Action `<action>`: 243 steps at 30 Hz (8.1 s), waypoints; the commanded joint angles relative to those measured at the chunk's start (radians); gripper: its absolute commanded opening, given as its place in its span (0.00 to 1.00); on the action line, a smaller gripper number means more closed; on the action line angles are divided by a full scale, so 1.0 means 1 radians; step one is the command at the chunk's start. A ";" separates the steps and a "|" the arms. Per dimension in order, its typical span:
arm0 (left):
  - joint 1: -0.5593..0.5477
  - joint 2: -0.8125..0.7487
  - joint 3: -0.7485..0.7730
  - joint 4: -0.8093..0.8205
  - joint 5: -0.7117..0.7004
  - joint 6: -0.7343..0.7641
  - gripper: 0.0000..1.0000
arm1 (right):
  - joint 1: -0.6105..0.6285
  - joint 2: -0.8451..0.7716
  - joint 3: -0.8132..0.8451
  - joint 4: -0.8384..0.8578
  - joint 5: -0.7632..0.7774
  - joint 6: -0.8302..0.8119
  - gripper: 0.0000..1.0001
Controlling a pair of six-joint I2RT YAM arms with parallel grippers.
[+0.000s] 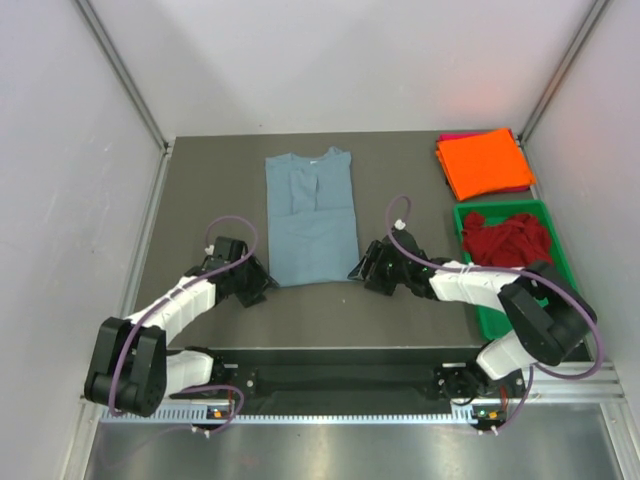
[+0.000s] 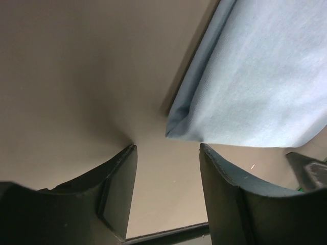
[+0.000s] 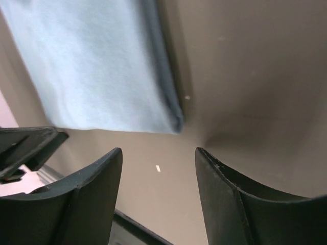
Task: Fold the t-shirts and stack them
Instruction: Fold the tshirt
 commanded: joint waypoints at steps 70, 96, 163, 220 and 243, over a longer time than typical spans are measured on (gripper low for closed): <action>-0.449 -0.305 0.311 -0.392 -0.219 -0.087 0.00 | 0.235 -0.618 0.093 -0.548 0.529 -0.236 0.00; -0.009 0.406 0.851 -0.191 -0.132 0.246 0.00 | -0.236 0.255 0.761 -0.227 -0.066 -0.595 0.00; 0.207 0.811 1.138 -0.136 0.159 0.403 0.32 | -0.365 0.639 0.987 -0.230 -0.506 -0.829 0.61; -0.006 0.538 0.569 -0.032 -0.031 0.469 0.50 | -0.283 -0.014 0.125 -0.063 -0.005 -0.513 0.64; -0.069 0.525 0.474 -0.046 -0.044 0.367 0.20 | -0.378 0.431 0.437 0.113 -0.228 -0.580 0.60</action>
